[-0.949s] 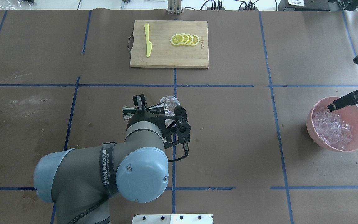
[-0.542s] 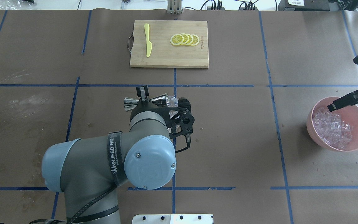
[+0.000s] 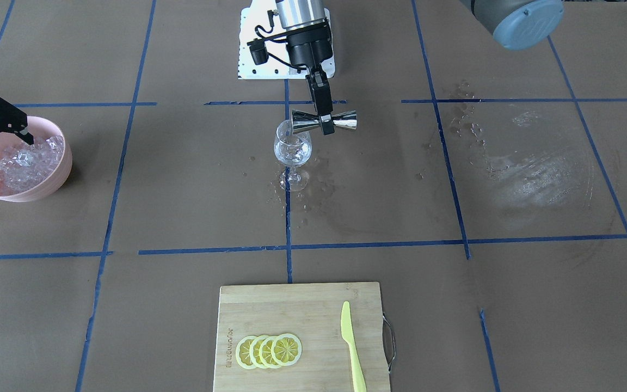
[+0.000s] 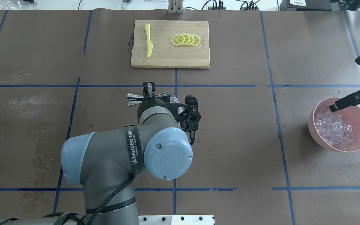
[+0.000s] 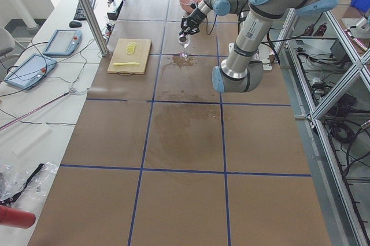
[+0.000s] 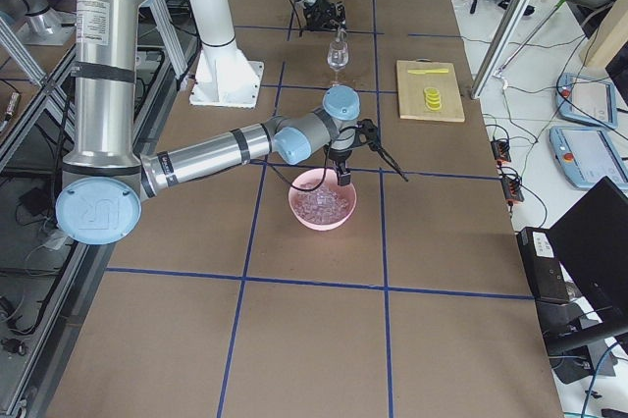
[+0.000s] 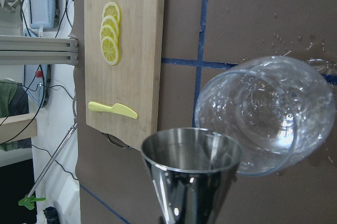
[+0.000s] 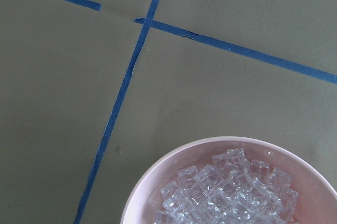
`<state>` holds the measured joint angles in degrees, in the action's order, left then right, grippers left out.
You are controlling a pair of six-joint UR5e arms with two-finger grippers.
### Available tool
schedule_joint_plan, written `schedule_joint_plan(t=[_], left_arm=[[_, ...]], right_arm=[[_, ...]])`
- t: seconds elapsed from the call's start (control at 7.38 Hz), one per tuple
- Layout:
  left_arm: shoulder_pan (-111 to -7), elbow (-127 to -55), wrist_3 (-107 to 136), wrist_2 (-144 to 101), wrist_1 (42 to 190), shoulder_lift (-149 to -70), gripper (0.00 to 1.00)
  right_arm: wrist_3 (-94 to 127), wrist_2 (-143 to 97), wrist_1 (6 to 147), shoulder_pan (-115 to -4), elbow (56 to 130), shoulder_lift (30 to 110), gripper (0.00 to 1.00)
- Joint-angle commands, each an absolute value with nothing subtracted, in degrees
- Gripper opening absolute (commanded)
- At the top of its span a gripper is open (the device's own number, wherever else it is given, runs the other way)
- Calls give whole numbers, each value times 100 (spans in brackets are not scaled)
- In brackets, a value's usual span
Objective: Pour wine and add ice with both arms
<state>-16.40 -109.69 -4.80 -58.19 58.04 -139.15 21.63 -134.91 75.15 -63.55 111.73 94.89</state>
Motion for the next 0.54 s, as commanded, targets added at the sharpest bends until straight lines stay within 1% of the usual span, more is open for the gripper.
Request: schedule_joint_plan(t=[0.0,0.27,0.41], left_arm=[[-1643,-10881,-668,-5818,5388,-14151,0],[-1678,-11021,-433,-5818,5405,-14089,0],[-1705,-11474,300,-5827,5562,-13628,0]], right_arm=[[2162,-13491,7515,-6354,11171,9501,100],[2171,-13491,7515,-6354,11171,9501,100],[2171,-13483,7515,-6354,11153,9492,100]])
